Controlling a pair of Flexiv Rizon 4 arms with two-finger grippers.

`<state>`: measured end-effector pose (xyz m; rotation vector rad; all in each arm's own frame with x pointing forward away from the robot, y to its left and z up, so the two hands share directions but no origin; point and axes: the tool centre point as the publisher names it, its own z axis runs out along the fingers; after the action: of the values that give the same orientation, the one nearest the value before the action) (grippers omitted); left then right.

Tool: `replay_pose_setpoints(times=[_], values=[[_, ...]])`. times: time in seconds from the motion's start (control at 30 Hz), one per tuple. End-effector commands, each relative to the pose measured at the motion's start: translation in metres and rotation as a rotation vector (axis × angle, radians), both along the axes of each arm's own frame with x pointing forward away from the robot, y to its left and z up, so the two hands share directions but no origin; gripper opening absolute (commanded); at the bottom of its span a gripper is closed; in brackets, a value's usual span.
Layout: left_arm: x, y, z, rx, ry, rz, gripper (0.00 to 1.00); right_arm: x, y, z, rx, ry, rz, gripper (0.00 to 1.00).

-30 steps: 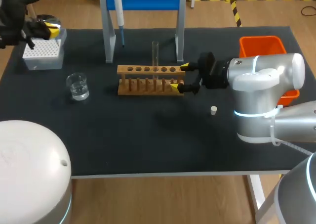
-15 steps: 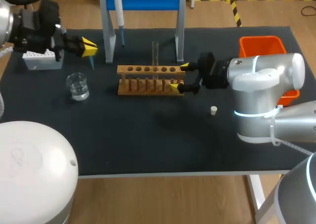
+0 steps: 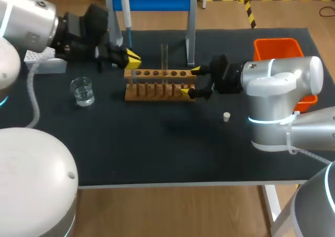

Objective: Invert the test tube, pick up the pipette, mount the tip to pipette, aspirate from beaker and dispense into the tube, eject the tip, return the pipette, and cap with the stopper.

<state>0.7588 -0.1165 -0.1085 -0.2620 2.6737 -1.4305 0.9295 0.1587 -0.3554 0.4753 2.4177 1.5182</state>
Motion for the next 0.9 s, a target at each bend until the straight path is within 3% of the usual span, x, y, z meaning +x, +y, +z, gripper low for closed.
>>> replay_pose_setpoints(times=[0.03,0.4,0.9], values=[[0.001,-0.023,-0.009,-0.007,-0.016,0.003,0.0,0.0,-0.001,0.0,-0.001,0.001,0.002,1.0],[-0.004,-0.052,-0.009,-0.019,-0.039,-0.03,0.0,0.0,-0.001,0.0,-0.001,0.001,0.002,1.0],[-0.001,-0.056,-0.009,-0.024,-0.021,-0.005,0.0,0.0,-0.001,0.0,-0.001,0.001,0.002,1.0]])
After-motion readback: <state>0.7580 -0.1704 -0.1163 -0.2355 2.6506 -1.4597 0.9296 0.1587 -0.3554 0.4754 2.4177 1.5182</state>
